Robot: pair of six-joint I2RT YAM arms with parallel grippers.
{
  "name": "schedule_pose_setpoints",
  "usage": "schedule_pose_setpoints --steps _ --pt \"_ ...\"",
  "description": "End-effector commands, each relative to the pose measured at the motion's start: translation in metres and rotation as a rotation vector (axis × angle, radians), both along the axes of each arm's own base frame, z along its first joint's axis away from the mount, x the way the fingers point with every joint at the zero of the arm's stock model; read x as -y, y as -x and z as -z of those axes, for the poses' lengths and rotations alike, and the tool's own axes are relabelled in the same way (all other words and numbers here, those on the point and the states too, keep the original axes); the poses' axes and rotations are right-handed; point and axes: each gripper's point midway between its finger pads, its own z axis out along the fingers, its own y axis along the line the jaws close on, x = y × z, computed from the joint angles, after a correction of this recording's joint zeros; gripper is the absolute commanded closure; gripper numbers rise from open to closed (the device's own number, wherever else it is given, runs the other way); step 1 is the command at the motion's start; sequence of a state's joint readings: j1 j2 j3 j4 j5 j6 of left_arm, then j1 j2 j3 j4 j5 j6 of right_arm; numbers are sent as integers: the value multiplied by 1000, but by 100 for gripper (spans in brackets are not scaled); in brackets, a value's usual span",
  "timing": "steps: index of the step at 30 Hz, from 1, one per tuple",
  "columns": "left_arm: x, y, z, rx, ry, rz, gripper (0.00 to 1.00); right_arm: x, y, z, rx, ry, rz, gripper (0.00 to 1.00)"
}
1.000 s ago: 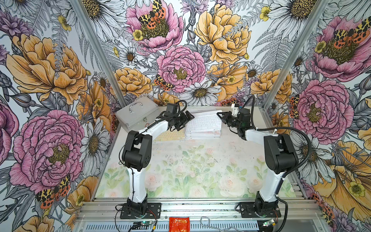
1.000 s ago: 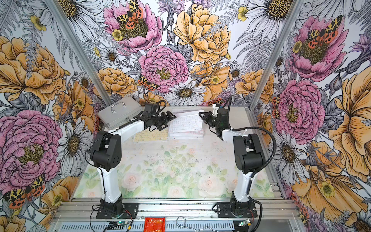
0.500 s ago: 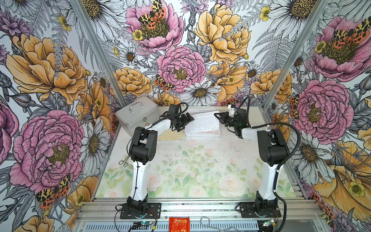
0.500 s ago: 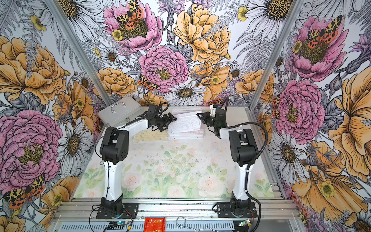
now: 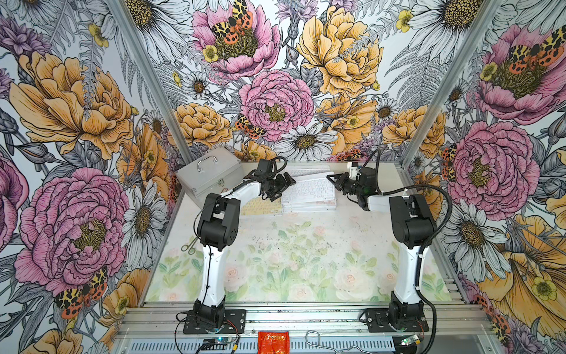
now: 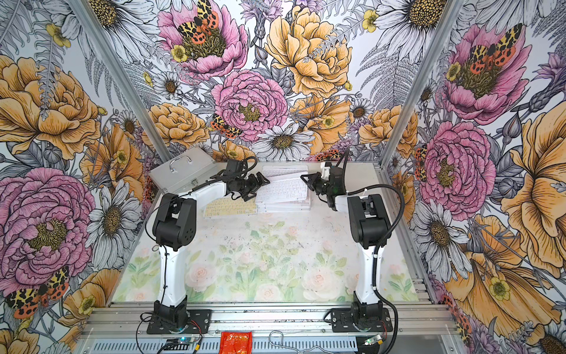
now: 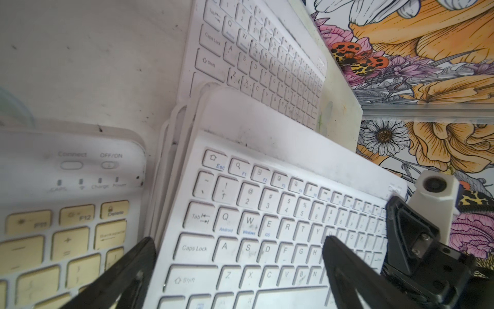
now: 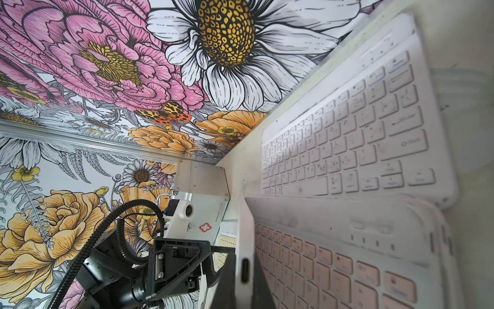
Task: Stack the numeric keypads
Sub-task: Place the numeric keypad at the numeric keypad.
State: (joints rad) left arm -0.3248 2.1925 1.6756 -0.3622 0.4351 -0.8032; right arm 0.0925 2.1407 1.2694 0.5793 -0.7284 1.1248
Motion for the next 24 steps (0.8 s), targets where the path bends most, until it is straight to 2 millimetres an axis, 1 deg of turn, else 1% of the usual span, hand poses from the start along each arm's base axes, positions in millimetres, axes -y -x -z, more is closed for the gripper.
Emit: schedule_pose_setpoints --steps 1,8,11,15,21,24 --pt "8 -3 2 17 -7 20 1 3 -7 -1 41 37 -12 93" --pt "10 -2 1 15 -4 23 1 9 -5 15 9 104 -9 80" --pt "11 -2 1 16 -4 24 1 14 -5 25 -14 140 -2 72" --pt "11 -1 0 16 -4 24 1 18 -5 32 -27 182 2 65" --pt "14 0 -4 22 1 29 1 22 -6 40 -43 225 12 59" --pt "15 0 -4 21 4 31 1 23 -7 41 -43 228 11 58"
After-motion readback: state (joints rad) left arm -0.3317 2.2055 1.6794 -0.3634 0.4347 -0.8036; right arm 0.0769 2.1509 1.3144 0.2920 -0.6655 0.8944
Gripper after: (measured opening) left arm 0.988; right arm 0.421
